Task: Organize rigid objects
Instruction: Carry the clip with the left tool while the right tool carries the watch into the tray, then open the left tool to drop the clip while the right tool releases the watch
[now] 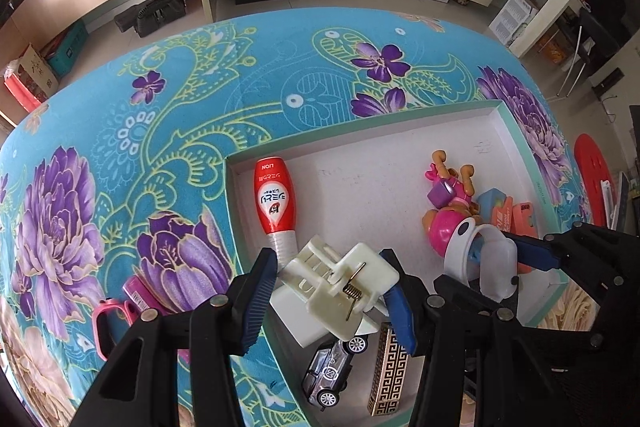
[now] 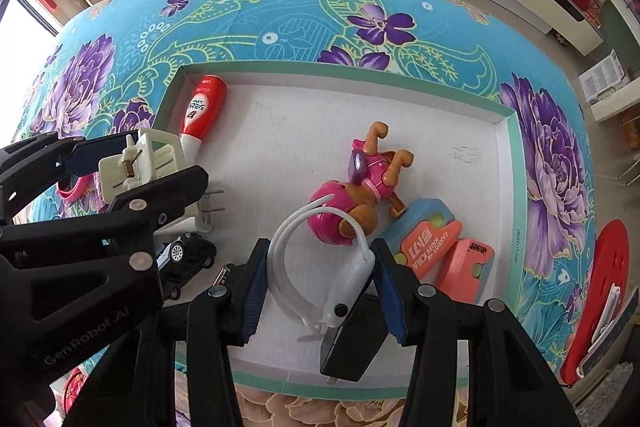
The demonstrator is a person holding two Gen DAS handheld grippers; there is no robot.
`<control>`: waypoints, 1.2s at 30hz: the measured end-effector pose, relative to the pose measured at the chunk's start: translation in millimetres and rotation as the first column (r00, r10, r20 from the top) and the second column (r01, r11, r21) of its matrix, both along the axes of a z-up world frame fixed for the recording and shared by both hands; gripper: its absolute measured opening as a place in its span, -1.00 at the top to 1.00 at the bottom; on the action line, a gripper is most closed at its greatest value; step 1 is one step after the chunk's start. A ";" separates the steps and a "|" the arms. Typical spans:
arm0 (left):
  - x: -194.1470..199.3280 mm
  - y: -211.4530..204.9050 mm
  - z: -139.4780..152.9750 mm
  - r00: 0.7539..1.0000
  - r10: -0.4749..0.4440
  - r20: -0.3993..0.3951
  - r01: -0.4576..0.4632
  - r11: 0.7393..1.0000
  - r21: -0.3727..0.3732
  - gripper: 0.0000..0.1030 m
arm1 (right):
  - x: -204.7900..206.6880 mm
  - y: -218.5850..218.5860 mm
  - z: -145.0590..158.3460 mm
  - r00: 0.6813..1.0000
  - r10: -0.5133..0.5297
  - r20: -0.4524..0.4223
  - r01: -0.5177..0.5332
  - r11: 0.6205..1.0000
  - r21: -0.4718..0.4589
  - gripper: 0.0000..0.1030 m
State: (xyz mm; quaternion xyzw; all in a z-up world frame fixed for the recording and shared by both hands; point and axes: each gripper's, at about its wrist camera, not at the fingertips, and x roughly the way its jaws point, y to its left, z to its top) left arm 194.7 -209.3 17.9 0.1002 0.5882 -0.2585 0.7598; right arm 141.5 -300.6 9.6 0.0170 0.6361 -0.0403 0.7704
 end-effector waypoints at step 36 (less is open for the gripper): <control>-5.2 25.4 18.6 0.999 0.037 -0.006 -0.037 0.999 0.005 -0.33 | -7.8 -2.4 22.1 1.000 -0.014 -0.013 0.014 1.000 0.000 -0.02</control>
